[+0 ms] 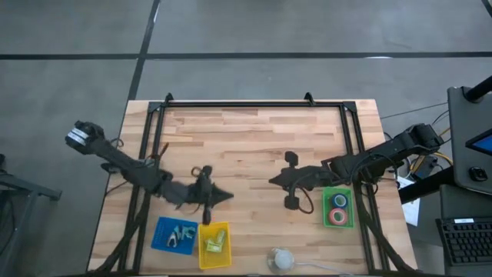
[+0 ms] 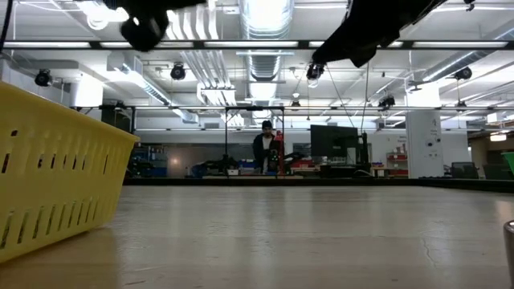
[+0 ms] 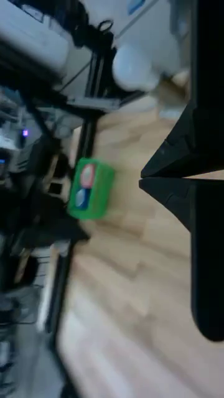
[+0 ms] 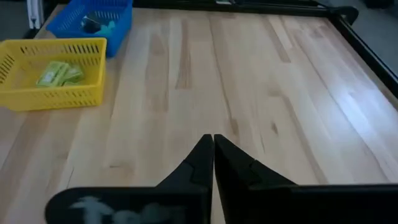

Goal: Pick and place Stapler, Stapler remover, tape
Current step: Return to Home Position

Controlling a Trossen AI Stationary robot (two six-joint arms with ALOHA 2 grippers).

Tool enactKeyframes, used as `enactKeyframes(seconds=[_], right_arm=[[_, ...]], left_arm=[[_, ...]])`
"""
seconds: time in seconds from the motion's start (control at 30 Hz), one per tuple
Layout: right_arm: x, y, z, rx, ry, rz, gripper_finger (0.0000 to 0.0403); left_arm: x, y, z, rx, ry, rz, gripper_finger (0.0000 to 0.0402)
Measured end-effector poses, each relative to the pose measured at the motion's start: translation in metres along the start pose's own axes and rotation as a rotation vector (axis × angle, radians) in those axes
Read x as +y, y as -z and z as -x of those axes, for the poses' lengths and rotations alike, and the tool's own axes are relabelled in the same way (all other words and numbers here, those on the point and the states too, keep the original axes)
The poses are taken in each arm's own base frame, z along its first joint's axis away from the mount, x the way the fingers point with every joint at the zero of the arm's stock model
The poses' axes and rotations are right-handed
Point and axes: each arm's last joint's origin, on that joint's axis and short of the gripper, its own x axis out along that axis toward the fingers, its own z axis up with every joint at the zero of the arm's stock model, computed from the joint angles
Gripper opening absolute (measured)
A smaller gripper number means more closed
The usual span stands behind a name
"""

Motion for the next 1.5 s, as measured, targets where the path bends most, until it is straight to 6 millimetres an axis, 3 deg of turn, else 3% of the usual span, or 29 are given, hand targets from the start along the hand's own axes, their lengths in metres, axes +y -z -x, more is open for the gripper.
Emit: enactKeyframes(seconds=[0.2, 0.3, 0.53, 0.87, 1.07, 1.23, 1.5], right_arm=[[-0.001, 0.014, 0.003, -0.047, -0.078, 0.018, 0.0008], [-0.005, 0.023, 0.010, -0.091, -0.089, 0.015, 0.0008], [-0.022, 0.046, 0.043, -0.248, -0.098, 0.018, 0.0008], [-0.044, 0.083, 0.077, -0.357, -0.113, 0.047, 0.0008], [-0.055, 0.103, 0.091, -0.373, -0.093, 0.019, 0.0008], [-0.064, 0.114, 0.100, -0.415, -0.061, 0.006, 0.0008], [-0.072, 0.127, 0.113, -0.388, -0.051, 0.034, 0.0008]], left_arm=[[0.052, 0.021, -0.010, -0.069, -0.051, -0.085, 0.0006], [0.065, 0.026, -0.004, -0.097, -0.079, -0.093, 0.0004], [0.078, 0.025, 0.033, -0.196, -0.046, -0.157, 0.0009], [0.107, 0.054, 0.080, -0.299, -0.067, -0.152, 0.0012], [0.116, 0.067, 0.096, -0.356, -0.050, -0.161, 0.0011], [0.121, 0.077, 0.102, -0.297, -0.055, -0.162, 0.0005], [0.124, 0.074, 0.116, -0.308, -0.039, -0.162, 0.0014]])
